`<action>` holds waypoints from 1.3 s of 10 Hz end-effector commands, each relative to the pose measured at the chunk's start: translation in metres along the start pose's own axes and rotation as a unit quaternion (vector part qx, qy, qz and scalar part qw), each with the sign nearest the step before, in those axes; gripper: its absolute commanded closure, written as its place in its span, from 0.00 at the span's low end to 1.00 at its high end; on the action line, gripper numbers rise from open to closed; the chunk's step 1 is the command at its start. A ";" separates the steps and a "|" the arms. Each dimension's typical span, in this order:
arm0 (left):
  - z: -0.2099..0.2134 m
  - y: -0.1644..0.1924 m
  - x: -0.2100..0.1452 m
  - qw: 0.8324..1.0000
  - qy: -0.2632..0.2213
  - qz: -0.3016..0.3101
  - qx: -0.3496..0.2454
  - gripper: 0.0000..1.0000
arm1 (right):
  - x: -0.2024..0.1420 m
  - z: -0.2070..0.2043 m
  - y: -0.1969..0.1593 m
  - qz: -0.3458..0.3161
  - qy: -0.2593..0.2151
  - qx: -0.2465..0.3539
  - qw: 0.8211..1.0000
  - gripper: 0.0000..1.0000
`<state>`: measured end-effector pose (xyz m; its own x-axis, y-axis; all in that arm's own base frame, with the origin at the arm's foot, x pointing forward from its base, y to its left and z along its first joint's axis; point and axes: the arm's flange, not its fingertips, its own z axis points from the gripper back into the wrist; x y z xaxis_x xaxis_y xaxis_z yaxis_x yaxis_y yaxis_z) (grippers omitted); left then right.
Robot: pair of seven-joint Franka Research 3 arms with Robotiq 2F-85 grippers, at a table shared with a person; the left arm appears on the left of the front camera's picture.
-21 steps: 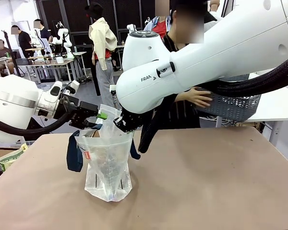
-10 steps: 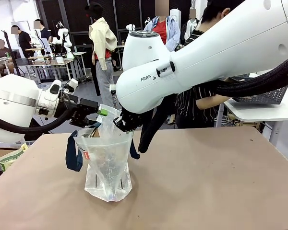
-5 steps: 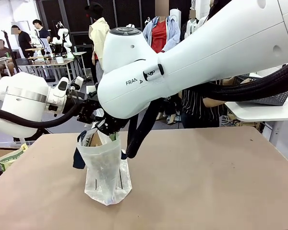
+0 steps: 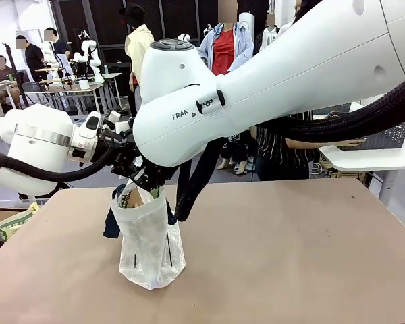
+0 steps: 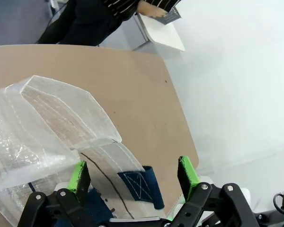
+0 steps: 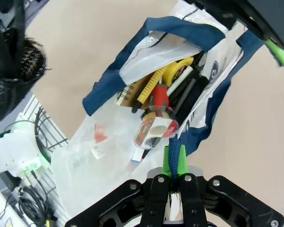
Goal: Transfer purchased items from the store into the shopping bag.
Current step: Move the Reusable shopping bag to the right side of the table.
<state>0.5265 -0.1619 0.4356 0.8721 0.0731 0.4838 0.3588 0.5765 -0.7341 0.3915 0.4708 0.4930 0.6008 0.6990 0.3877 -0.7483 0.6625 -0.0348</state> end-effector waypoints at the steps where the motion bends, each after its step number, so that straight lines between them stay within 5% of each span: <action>1: -0.006 -0.004 0.008 1.000 0.003 0.010 0.027 0.04 | 0.006 0.000 0.010 0.025 -0.005 -0.006 1.000 1.00; 13: 0.014 -0.023 -0.003 0.992 -0.010 0.020 0.124 0.04 | 0.003 0.001 0.002 0.011 -0.004 -0.019 1.000 1.00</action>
<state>0.5135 -0.1603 0.4545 0.8622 0.1143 0.4936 0.2650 0.7286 -0.6316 0.3906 0.4719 0.4958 0.5807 0.7135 0.3921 -0.7620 0.6459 -0.0468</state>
